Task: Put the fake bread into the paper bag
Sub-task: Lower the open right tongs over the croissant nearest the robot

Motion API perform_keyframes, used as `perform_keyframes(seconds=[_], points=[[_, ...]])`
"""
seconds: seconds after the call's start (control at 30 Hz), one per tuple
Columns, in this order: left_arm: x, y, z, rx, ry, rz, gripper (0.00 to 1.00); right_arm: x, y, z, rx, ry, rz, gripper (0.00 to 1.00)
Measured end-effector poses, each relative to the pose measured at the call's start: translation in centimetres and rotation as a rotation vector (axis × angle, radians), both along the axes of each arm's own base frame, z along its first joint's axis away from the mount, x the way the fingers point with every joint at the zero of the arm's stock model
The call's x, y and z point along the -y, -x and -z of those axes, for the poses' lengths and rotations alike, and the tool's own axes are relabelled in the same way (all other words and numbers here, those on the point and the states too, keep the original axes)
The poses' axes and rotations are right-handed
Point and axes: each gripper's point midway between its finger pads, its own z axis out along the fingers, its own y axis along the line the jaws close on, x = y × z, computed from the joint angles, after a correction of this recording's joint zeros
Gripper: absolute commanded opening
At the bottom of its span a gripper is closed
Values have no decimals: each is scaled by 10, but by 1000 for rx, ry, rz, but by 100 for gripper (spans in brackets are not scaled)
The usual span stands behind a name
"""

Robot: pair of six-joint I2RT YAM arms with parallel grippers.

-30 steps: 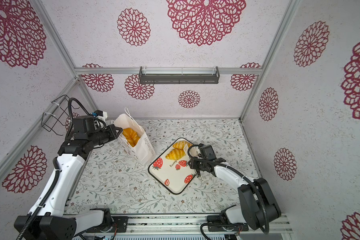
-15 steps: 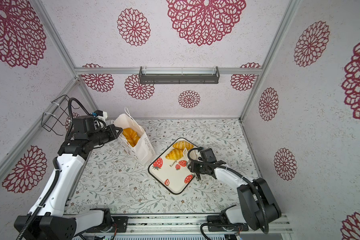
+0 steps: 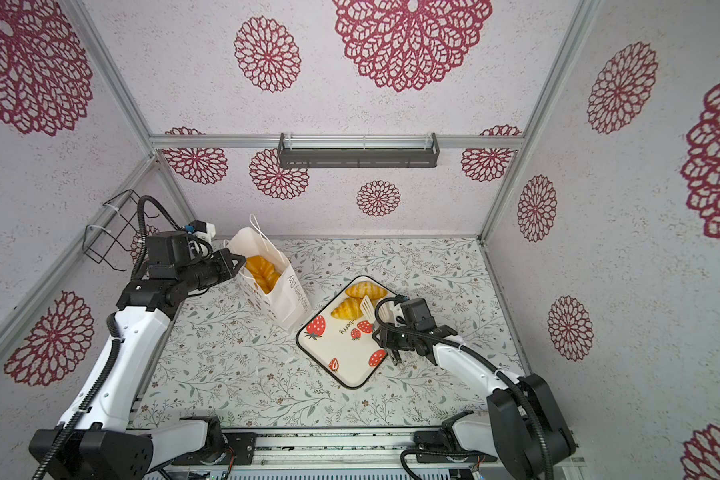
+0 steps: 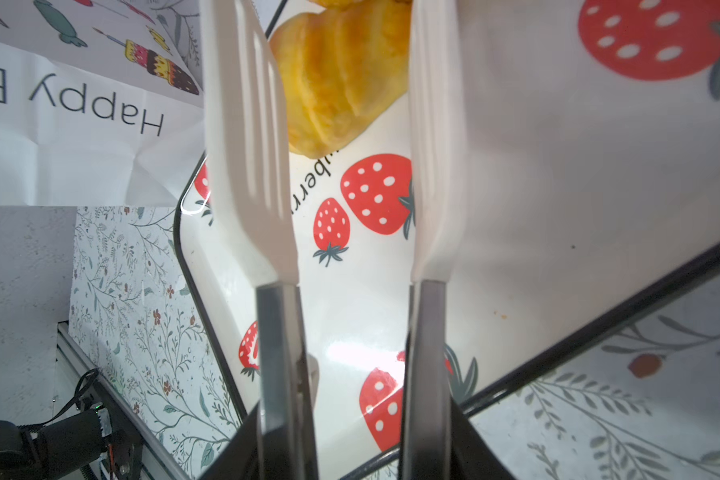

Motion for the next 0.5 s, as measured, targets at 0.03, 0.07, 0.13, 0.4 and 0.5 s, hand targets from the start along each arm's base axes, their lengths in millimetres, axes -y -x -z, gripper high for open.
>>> perform_keyframes(seconds=[0.03,0.07,0.13,0.4,0.5], points=[[0,0,0,0,0,0,0,0,1,-2,2,-1,1,38],[0,0,0,0,0,0,0,1,1,-3,2,0,1,38],[0,0,0,0,0,0,0,0,-1,-4,5,2,2,38],[0,0,0,0,0,-1,0,1,-13,7,-27,17,18,41],[0,0,0,-1,0,-1,0,1,-17,10,-30,17,26,42]])
